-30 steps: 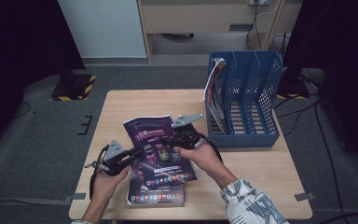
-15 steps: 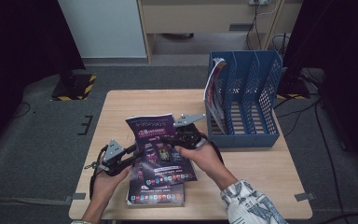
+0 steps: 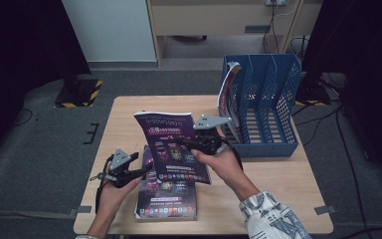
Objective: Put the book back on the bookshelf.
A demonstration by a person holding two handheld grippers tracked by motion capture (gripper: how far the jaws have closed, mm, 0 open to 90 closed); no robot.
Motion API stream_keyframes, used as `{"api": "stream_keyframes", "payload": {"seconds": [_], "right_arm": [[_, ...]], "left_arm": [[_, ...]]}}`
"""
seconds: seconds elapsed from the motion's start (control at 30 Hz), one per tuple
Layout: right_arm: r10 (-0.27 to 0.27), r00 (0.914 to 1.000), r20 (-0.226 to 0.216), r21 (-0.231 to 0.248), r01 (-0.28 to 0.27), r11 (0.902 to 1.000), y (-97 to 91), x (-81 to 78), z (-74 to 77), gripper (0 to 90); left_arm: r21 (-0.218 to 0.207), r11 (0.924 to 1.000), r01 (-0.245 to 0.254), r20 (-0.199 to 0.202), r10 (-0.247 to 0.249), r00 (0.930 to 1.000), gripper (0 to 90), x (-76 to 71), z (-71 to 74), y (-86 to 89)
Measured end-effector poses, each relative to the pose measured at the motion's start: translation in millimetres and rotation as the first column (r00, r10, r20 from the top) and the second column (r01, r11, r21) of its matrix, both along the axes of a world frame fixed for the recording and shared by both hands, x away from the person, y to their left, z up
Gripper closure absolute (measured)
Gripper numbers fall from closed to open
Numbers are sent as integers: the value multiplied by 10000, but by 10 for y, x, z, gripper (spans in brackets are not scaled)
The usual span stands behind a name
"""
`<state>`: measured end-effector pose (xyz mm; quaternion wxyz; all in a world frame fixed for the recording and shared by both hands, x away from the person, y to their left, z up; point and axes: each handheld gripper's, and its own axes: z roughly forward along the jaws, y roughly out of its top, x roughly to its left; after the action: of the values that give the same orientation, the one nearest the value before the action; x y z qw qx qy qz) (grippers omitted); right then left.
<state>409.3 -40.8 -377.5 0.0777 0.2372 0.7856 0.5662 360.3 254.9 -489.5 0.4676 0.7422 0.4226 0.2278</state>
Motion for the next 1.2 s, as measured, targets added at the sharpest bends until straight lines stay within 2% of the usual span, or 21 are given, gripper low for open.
{"api": "stream_keyframes", "payload": {"seconds": [0.1, 0.3, 0.87, 1.2], "right_arm": [[-79, 9999, 134, 63, 78, 9999, -25, 6, 49, 829], [-221, 9991, 354, 173, 215, 9996, -71, 25, 127, 829], [-506, 9968, 622, 696, 463, 9965, -259, 42, 272, 829], [-626, 9955, 718, 818, 567, 9950, -364, 47, 328, 828]], "left_arm": [[-24, 10000, -26, -155, 25, 9999, 170, 17, -16, -6], [66, 9997, -224, -210, 225, 9995, 92, 26, -26, -9], [467, 9987, -198, -283, 212, 9994, 104, 29, -46, -23], [489, 9987, -150, -328, 166, 9993, 110, 27, -52, -31]]}}
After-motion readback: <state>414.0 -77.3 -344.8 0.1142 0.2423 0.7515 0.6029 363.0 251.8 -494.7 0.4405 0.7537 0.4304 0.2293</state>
